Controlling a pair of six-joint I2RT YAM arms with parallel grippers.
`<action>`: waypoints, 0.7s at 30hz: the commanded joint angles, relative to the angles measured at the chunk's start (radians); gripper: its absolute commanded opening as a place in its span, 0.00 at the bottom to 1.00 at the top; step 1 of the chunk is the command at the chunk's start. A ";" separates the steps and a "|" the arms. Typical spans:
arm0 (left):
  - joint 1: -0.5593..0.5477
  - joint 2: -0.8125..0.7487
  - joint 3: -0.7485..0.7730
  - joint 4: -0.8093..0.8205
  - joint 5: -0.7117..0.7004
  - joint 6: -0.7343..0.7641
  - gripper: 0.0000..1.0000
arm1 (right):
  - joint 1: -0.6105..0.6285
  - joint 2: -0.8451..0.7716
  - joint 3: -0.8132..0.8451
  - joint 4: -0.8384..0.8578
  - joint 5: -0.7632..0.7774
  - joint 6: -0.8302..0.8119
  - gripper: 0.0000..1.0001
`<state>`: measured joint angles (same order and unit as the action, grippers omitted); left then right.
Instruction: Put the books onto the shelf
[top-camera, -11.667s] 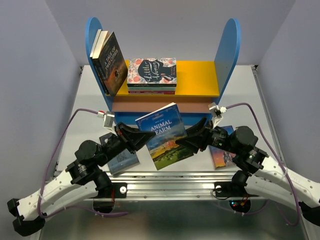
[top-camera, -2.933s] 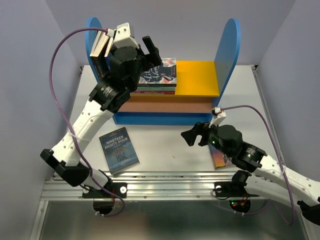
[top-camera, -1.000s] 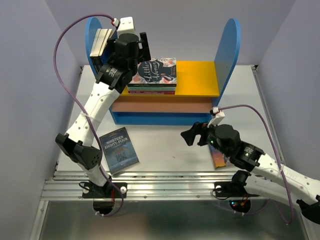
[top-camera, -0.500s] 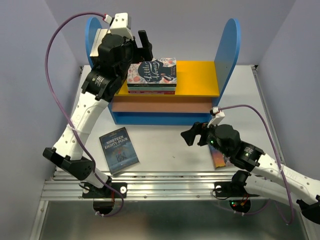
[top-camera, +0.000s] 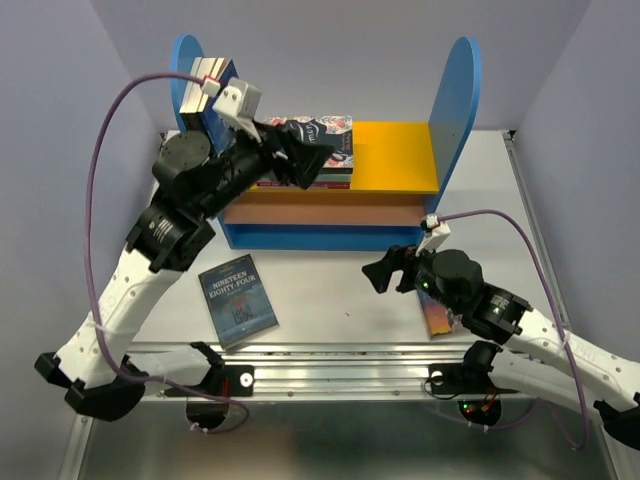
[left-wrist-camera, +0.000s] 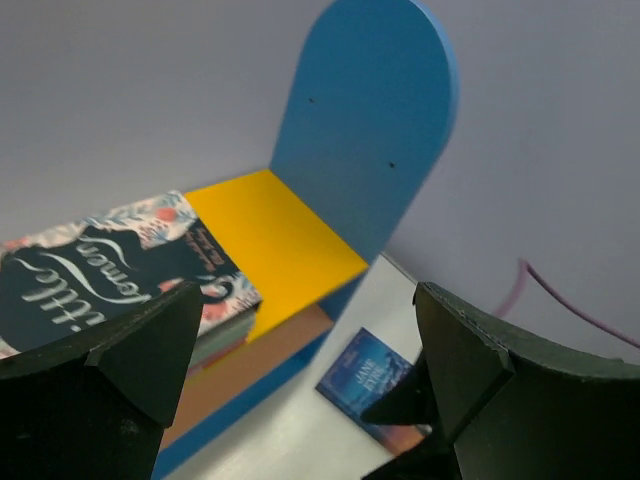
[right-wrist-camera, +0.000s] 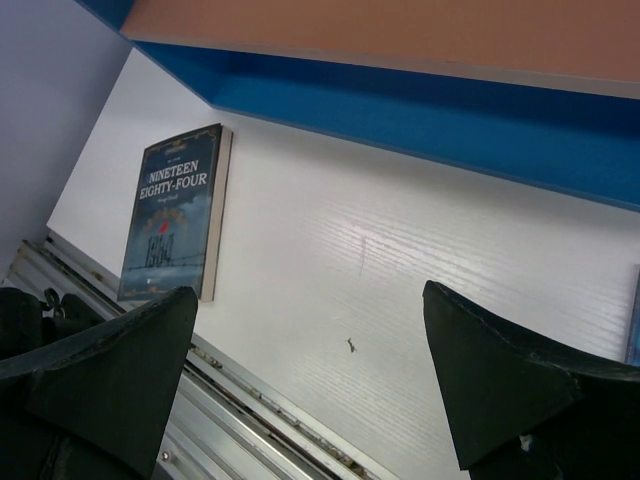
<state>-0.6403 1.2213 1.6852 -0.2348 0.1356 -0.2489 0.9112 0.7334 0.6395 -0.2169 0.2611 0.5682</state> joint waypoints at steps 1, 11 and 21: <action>-0.058 -0.138 -0.197 0.141 0.088 -0.099 0.99 | 0.005 -0.023 0.008 0.019 -0.017 -0.021 1.00; -0.206 -0.362 -0.746 0.187 0.019 -0.312 0.99 | 0.005 -0.049 -0.023 0.019 -0.037 -0.028 1.00; -0.283 -0.497 -0.987 -0.035 -0.129 -0.521 0.99 | 0.005 -0.052 -0.043 -0.001 -0.062 -0.041 1.00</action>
<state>-0.9081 0.8391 0.7715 -0.2550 0.0662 -0.6495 0.9112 0.6884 0.6056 -0.2279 0.2127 0.5453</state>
